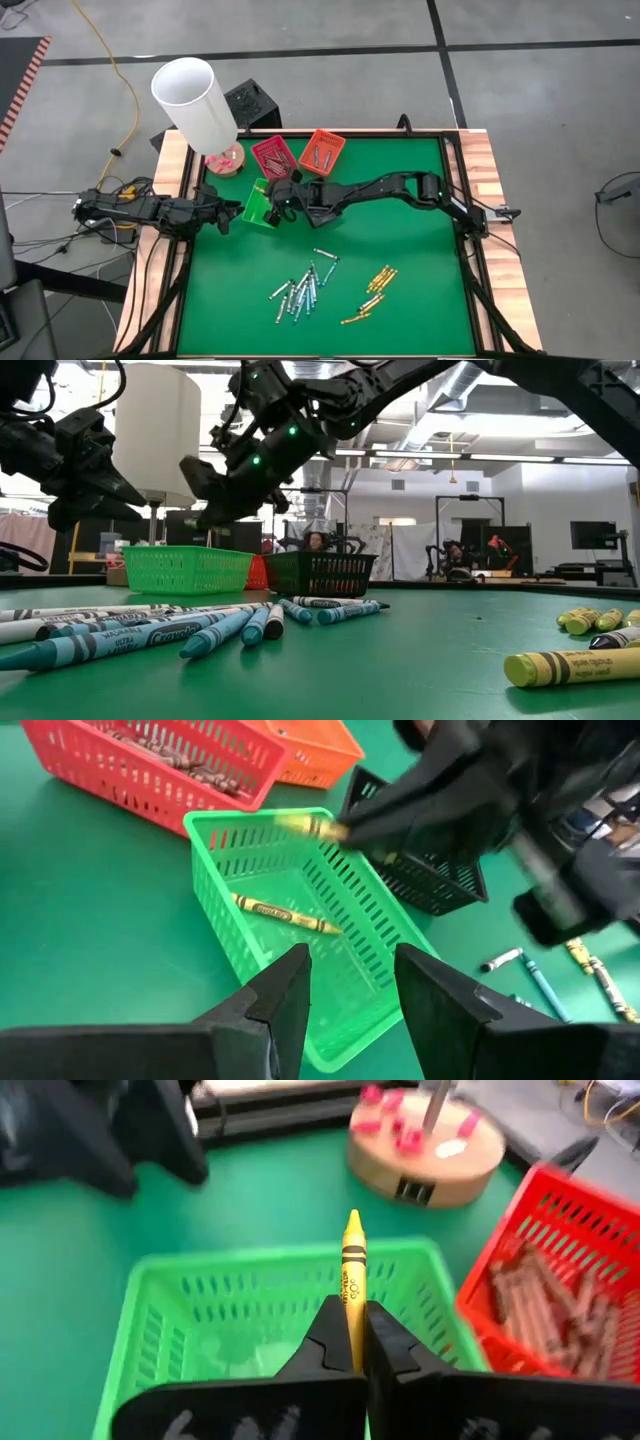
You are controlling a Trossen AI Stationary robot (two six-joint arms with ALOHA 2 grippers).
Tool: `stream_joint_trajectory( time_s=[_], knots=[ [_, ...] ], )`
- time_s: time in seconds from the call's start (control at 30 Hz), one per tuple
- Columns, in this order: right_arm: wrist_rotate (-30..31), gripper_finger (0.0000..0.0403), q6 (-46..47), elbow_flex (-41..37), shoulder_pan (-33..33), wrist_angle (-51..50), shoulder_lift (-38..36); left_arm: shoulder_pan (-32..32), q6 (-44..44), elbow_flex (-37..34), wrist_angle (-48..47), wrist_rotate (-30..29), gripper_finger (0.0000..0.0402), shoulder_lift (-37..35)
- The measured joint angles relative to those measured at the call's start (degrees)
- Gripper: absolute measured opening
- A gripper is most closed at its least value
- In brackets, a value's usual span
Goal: Sort crayons
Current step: Put the yellow crayon into the green bin
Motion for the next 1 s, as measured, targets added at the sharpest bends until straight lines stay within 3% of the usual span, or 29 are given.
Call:
stream_joint_trajectory(
  time_s=[0.67,1.0],
  knots=[
    [-0.3,0.0002,-0.3,-0.1,0.1,-1.4,4.0,0.0,-0.1,0.0,0.1,-0.1,0.0137,0.0],
    [-0.3,0.0027,-0.3,-0.1,0.1,-1.4,4.0,0.0,-0.2,0.0,0.1,-0.1,0.0137,0.0]
  ],
)
